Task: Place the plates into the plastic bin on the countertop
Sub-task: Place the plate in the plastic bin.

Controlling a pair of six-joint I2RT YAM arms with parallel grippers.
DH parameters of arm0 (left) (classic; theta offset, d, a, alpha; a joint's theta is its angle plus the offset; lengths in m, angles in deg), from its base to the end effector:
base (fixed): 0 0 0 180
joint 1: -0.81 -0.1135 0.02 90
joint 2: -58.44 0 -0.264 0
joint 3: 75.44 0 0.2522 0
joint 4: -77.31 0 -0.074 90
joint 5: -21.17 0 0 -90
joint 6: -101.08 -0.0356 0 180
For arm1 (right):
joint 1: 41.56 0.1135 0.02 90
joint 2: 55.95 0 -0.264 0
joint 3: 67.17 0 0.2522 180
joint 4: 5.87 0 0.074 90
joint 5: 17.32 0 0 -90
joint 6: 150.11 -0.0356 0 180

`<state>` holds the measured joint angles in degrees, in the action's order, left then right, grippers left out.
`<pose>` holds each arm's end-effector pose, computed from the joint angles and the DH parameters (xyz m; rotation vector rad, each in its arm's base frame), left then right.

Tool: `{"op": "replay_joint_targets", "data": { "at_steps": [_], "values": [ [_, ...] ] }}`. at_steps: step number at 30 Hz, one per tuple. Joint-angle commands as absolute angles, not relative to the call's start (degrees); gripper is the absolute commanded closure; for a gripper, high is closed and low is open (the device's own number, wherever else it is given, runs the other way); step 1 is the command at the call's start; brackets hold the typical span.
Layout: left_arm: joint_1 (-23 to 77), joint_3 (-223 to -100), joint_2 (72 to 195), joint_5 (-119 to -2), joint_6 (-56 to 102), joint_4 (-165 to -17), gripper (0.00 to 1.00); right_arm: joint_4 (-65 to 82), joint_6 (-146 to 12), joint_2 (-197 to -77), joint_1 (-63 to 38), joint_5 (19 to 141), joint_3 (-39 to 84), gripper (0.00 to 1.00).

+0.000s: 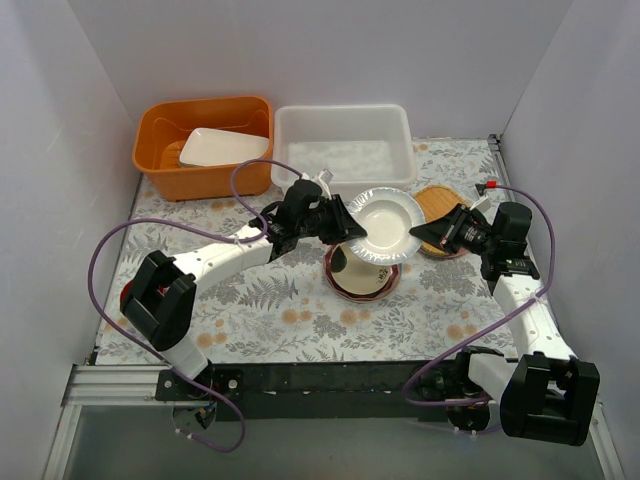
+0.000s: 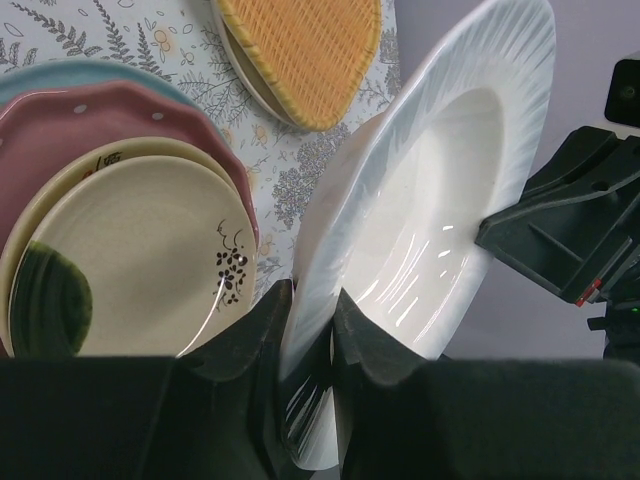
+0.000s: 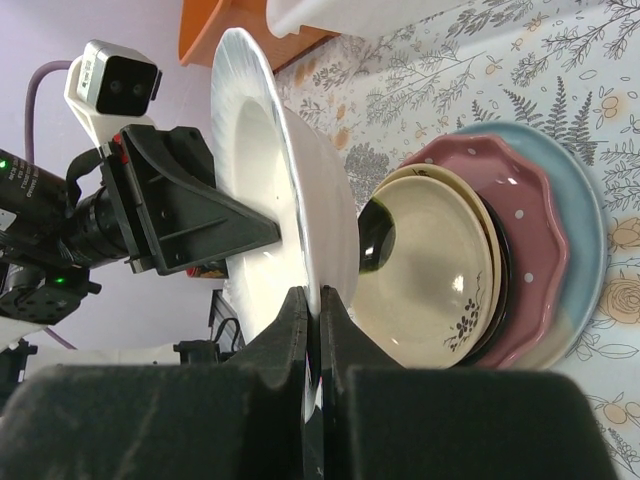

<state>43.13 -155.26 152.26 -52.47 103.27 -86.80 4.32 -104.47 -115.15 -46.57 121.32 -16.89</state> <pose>0.2713 -0.2606 0.2620 -0.8881 2.4162 -1.5116 0.2276 0.0069 0.2692 0.2370 1.9728 1.2583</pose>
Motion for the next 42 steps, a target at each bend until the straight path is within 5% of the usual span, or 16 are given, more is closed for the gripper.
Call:
{"op": "replay_joint_targets", "data": {
  "at_steps": [1, 6, 12, 19, 22, 42],
  "values": [
    [44.22, -154.68, 147.65, -54.24, 101.35, -86.21, 1.0, -0.46, -103.71, -114.39, -45.6, 124.27, -16.75, 0.99],
    [44.22, -154.24, 146.6, -55.47, 101.08, -85.85, 1.0, -1.16, -103.36, -114.74, -45.6, 124.18, -18.07, 0.94],
    [44.31, -153.45, 144.93, -56.0, 100.91, -86.12, 1.0, -0.19, -102.13, -114.92, -45.6, 124.09, -19.3, 0.66],
    [44.22, -152.83, 143.96, -56.79, 100.64, -86.29, 1.0, 3.85, -98.97, -113.43, -45.6, 120.85, -18.78, 0.23],
    [44.31, -152.83, 143.78, -56.88, 100.64, -86.38, 1.0, 5.51, -97.82, -113.16, -45.6, 120.05, -18.51, 0.15],
    [44.31, -155.55, 145.71, -57.67, 99.86, -85.51, 1.0, 9.21, -93.34, -111.76, -45.6, 119.08, -19.3, 0.03]
  ]
}}
